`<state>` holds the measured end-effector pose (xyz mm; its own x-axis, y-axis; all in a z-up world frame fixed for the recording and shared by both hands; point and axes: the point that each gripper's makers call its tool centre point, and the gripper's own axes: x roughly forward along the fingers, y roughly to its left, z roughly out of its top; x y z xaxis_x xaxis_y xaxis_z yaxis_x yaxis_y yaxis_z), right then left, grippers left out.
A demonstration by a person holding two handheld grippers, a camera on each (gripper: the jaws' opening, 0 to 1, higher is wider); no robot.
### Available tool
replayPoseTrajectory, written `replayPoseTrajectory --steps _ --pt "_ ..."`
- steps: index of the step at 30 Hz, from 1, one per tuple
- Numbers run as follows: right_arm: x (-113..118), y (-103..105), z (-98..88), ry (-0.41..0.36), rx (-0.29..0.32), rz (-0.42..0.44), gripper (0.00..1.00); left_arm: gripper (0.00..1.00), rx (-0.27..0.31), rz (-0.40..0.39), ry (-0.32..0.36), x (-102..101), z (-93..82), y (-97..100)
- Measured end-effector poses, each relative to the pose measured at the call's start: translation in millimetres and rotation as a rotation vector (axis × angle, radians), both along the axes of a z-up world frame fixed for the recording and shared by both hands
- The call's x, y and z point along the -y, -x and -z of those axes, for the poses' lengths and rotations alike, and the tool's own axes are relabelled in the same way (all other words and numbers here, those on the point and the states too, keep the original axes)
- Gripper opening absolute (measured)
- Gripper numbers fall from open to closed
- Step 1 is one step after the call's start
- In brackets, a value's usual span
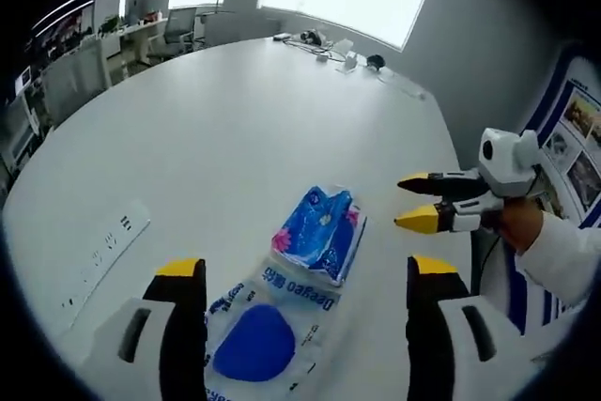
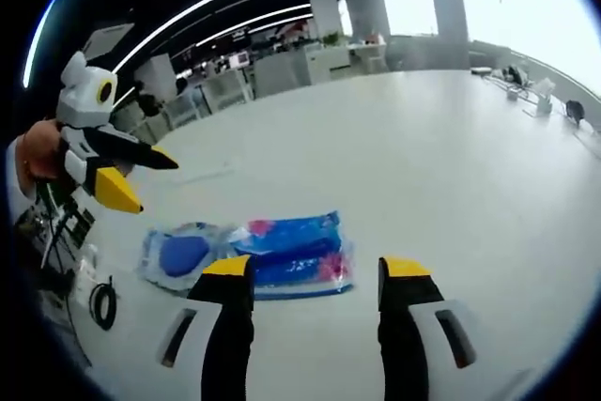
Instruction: Arrange the tabletop items into an orderly group along one side of the table until the central work area is clear of visible clutter.
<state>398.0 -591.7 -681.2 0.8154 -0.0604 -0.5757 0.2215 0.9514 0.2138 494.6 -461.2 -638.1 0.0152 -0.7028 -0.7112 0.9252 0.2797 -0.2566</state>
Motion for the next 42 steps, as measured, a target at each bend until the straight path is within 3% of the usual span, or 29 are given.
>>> replayPoseTrajectory --steps 9,22,42 --pt "-18 0 -19.2 0.01 0.026 -0.017 0.53 0.92 0.011 -0.013 0.033 -17 -17.7 3.8" --pt "-47 -2 -46.7 0.029 0.059 -0.066 0.57 0.94 0.041 -0.049 0.07 -58 -41.4 11.6" --pt "-127 -11 -68.4 0.038 0.081 -0.19 0.63 0.96 0.054 -0.147 0.087 -140 -56.5 22.8"
